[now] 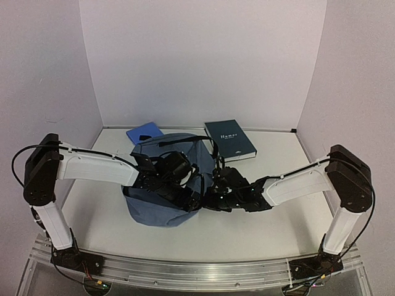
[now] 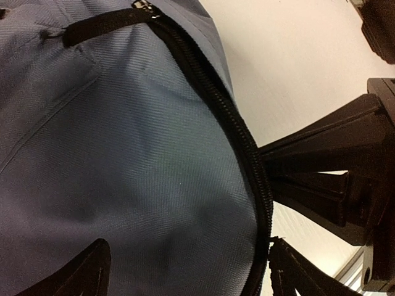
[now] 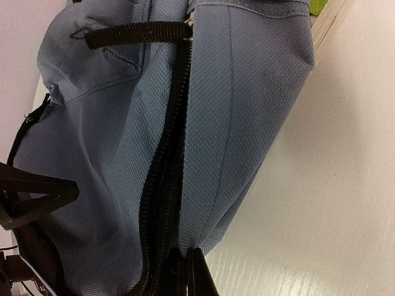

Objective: Pack the student bag
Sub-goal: Adjust the student bag at the center of the board.

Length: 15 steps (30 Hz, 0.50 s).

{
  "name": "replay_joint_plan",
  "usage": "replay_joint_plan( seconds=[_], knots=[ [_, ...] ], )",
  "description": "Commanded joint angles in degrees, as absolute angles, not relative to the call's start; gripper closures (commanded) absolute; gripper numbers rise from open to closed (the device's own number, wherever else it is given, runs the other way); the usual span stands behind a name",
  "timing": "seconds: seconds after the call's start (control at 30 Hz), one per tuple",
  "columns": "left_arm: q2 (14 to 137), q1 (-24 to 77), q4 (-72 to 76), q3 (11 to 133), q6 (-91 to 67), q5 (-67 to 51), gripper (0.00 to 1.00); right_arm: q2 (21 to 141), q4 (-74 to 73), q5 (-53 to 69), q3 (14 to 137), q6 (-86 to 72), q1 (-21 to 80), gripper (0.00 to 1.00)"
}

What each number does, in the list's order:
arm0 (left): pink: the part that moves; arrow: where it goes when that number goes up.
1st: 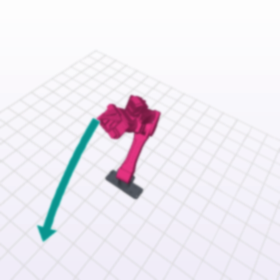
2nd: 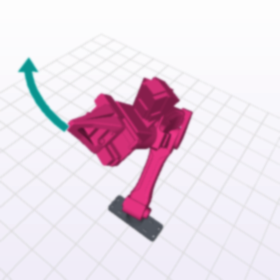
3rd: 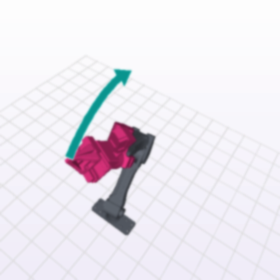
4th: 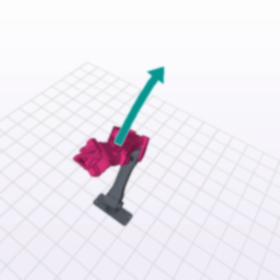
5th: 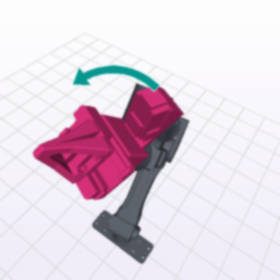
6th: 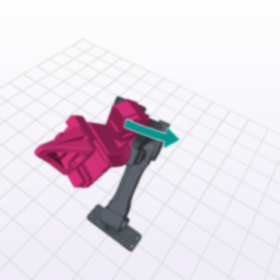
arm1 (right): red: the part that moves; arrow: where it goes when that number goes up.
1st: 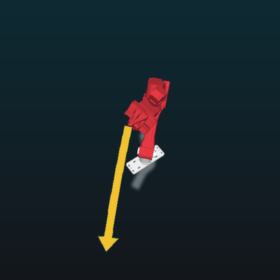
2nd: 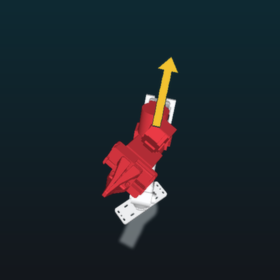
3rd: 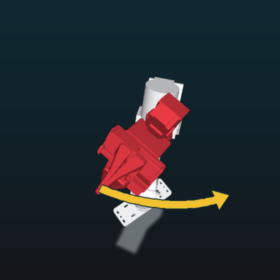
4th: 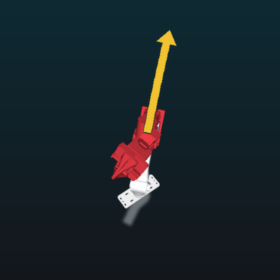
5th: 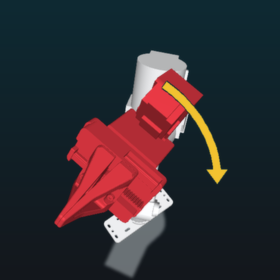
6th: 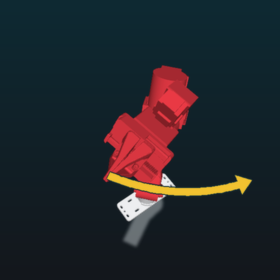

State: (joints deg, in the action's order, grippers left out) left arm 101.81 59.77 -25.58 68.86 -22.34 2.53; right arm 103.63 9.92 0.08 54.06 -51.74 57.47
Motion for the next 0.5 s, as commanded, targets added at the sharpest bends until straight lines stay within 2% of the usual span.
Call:
replay_joint_plan(
  seconds=[0.0, 0.13, 0.27, 0.37, 0.47],
  knots=[
    [103.2, 60.4, -23.5, 70.0, -20.5, 3.0, 0.08, 102.0, 13.1, -0.4, 55.8, -50.9, 57.4, 1.00],
    [104.4, 60.6, -23.9, 70.4, -20.2, 5.1, 0.05, 101.7, 13.3, -0.5, 55.8, -50.9, 57.4, 1.00],
    [106.2, 61.7, -26.8, 72.6, -20.2, 11.9, 0.05, 101.7, 13.4, -0.5, 55.8, -51.0, 57.4, 1.00],
    [106.4, 61.9, -28.5, 73.3, -22.0, 19.5, 0.11, 101.7, 13.5, -0.5, 55.6, -51.1, 57.4, 1.00],
    [105.8, 62.1, -29.0, 73.5, -23.1, 25.4, 0.24, 101.7, 13.5, -0.5, 55.4, -51.2, 57.4, 1.00]
  ],
)
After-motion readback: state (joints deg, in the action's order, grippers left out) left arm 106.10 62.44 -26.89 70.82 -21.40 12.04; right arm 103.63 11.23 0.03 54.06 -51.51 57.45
